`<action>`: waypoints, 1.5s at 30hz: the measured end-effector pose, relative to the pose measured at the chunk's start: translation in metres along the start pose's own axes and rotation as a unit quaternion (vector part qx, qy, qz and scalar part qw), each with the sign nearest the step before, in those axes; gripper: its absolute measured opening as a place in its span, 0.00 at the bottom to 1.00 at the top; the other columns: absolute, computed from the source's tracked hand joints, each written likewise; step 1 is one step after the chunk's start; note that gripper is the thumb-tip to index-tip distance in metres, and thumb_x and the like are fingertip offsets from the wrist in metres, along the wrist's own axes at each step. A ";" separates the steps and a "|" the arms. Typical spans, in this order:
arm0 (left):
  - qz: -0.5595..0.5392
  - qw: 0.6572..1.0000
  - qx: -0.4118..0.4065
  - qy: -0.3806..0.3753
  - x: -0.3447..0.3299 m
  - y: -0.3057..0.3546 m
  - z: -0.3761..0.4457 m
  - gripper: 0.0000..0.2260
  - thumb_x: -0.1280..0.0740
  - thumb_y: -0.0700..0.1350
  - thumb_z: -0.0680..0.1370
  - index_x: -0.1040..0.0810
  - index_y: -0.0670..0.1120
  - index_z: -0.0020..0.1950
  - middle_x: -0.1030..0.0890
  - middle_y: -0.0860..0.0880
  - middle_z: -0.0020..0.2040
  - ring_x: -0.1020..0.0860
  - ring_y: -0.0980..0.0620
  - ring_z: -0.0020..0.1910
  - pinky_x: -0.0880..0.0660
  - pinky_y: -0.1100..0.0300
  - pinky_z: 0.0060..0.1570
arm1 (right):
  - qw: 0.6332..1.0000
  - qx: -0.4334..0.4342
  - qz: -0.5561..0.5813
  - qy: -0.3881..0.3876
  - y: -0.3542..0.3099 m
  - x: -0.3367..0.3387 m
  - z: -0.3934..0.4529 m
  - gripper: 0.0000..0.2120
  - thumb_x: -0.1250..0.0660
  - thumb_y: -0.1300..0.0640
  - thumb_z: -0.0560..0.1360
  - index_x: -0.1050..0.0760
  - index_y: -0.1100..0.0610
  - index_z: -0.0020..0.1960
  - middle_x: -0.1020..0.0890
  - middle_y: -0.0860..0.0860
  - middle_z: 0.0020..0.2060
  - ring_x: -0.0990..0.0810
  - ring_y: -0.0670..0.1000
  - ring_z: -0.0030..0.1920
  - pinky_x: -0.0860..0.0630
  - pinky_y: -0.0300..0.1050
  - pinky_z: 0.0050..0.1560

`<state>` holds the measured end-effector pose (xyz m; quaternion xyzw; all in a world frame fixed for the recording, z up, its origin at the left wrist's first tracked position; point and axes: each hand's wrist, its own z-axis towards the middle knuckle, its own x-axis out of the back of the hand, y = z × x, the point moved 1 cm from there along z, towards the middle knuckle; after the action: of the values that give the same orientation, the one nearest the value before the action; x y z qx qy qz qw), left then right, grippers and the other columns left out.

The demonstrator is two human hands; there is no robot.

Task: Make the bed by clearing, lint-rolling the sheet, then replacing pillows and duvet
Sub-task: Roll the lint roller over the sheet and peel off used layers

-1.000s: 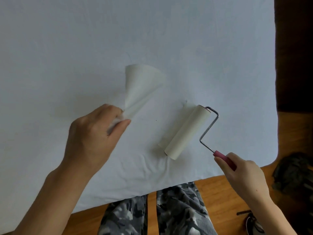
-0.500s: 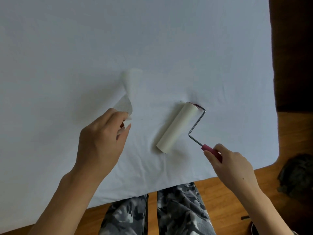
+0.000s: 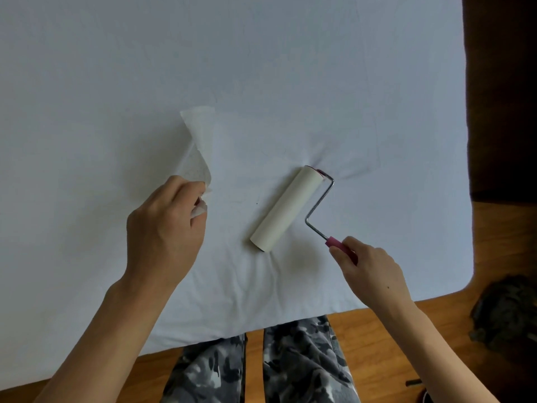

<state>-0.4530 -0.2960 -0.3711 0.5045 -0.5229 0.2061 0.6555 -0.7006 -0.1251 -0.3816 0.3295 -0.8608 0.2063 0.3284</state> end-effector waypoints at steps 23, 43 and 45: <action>-0.132 0.984 0.058 0.108 0.038 -0.003 0.002 0.04 0.30 0.37 0.75 0.22 0.36 0.42 0.23 0.47 0.43 0.26 0.52 0.41 0.29 0.68 0.41 | 0.968 0.066 0.234 0.063 -0.046 0.010 -0.005 0.12 0.36 0.45 0.76 0.26 0.51 0.38 0.32 0.47 0.21 0.37 0.46 0.22 0.41 0.37 0.24; -0.094 0.983 -0.141 -0.073 0.125 0.194 -0.031 0.09 0.25 0.29 0.68 0.22 0.37 0.43 0.22 0.44 0.39 0.24 0.46 0.34 0.32 0.62 0.35 | 0.909 -0.089 0.378 0.152 0.034 0.085 -0.204 0.14 0.39 0.42 0.78 0.25 0.48 0.39 0.28 0.47 0.24 0.35 0.43 0.23 0.39 0.41 0.27; -0.091 0.975 -0.172 -0.104 0.136 0.225 -0.046 0.09 0.24 0.30 0.68 0.21 0.36 0.45 0.22 0.44 0.39 0.24 0.47 0.34 0.29 0.61 0.33 | 0.901 -0.100 0.391 0.159 0.054 0.090 -0.238 0.12 0.39 0.42 0.78 0.27 0.44 0.38 0.27 0.45 0.24 0.34 0.43 0.24 0.39 0.37 0.27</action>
<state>-0.5609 -0.1996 -0.1470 0.4483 -0.5678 -0.0011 0.6904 -0.6878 0.0098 -0.1594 -0.1058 -0.8729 0.2806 0.3850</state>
